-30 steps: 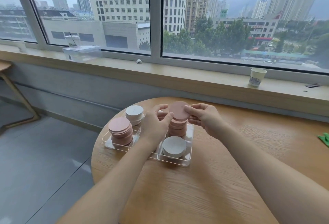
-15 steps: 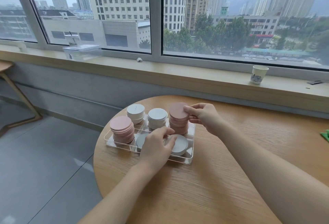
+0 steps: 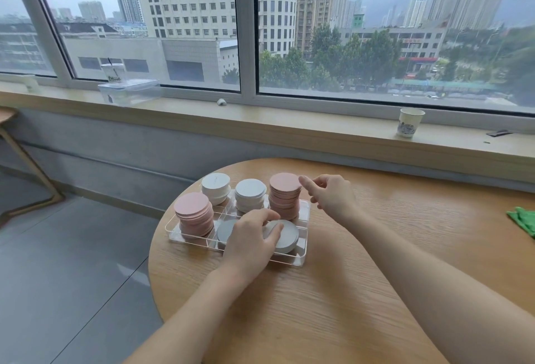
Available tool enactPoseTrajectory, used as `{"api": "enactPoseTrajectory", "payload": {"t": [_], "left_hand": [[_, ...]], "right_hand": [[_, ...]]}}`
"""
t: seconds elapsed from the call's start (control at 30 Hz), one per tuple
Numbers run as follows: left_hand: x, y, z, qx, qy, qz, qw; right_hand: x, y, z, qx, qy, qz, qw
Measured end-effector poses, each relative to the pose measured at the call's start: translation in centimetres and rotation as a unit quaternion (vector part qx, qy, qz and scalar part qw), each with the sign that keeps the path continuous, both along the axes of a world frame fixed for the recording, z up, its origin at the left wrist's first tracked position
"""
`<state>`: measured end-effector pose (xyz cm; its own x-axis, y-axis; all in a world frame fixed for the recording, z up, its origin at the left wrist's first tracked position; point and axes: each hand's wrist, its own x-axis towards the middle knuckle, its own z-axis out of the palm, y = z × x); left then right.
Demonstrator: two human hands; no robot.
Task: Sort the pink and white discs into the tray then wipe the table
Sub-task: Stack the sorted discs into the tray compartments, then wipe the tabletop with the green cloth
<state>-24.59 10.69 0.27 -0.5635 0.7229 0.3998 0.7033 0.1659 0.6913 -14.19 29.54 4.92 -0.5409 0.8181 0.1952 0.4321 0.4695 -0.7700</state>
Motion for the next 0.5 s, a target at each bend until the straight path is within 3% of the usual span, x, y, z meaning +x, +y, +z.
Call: {"api": "enactPoseTrajectory", "payload": {"t": [0.2, 0.5], "left_hand": [[3.5, 1.1, 1.3, 0.037, 0.026, -0.018, 0.999], [15.4, 7.3, 1.5, 0.035, 0.052, -0.126, 0.990]], "right_hand": [[7.1, -0.7, -1.3, 0.034, -0.048, -0.010, 0.998], [24.5, 0.3, -3.3, 0.069, -0.139, -0.079, 0.985]]}}
